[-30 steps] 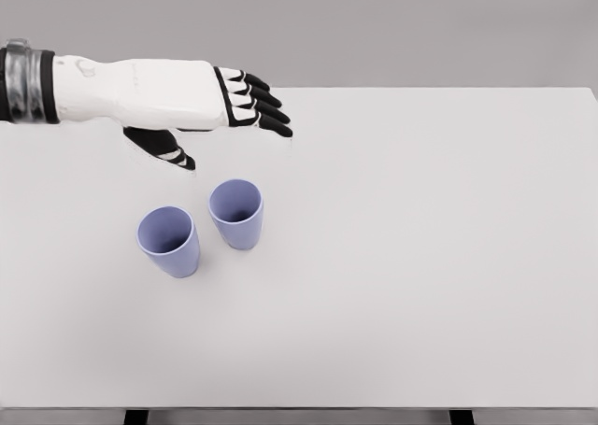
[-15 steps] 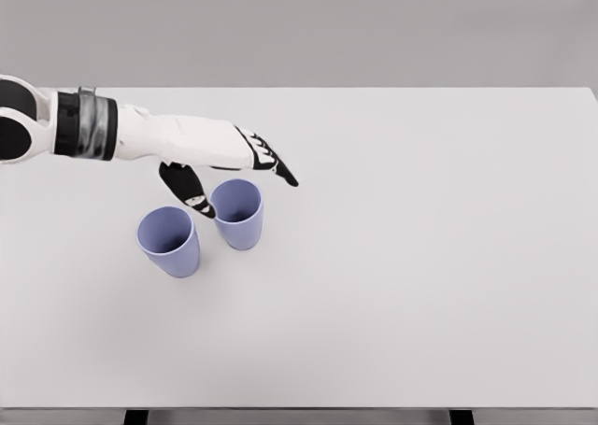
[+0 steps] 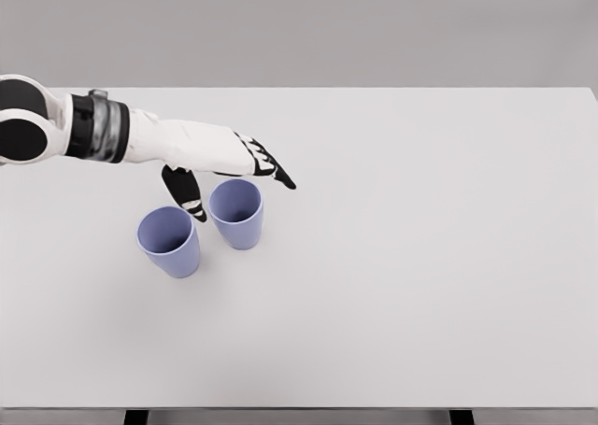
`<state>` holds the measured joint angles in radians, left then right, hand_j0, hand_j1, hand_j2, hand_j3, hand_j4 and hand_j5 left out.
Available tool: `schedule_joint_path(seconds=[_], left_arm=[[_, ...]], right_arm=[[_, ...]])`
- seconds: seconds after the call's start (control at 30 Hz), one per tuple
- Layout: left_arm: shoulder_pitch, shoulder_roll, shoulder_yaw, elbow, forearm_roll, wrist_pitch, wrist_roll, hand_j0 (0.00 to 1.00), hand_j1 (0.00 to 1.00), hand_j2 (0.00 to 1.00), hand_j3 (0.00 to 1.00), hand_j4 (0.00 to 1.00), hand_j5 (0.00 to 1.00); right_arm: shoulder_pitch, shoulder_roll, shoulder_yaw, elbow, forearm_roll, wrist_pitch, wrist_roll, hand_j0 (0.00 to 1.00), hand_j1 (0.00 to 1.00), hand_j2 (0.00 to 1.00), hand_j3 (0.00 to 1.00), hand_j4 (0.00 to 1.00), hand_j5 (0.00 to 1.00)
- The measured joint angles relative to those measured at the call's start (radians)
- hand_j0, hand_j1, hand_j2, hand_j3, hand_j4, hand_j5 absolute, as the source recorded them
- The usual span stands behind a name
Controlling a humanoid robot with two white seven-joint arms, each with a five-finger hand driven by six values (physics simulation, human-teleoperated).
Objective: Place the right cup on the left cup with left arm
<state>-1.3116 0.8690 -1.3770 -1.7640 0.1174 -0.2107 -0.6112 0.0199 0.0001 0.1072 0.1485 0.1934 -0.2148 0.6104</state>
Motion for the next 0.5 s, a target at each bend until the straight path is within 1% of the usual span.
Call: schedule_joint_path(seconds=[0.2,0.3,0.5], left_arm=[[0.000,-0.003,-0.002,0.000,-0.002,0.001,0.000,1.00,1.00,1.00,1.00,1.00,1.00],[-0.011,-0.004,-0.003,0.012,-0.006,0.001,0.000,1.00,1.00,1.00,1.00,1.00,1.00],[-0.015,-0.041,-0.004,0.101,-0.028,-0.001,0.000,1.00,1.00,1.00,1.00,1.00,1.00]], right_arm=[[0.000,0.000,0.000,0.000,0.000,0.000,0.000,1.00,1.00,1.00,1.00,1.00,1.00],[0.000,0.000,0.000,0.000,0.000,0.000,0.000,1.00,1.00,1.00,1.00,1.00,1.00],[0.000,0.000,0.000,0.000,0.000,0.000,0.000,1.00,1.00,1.00,1.00,1.00,1.00]])
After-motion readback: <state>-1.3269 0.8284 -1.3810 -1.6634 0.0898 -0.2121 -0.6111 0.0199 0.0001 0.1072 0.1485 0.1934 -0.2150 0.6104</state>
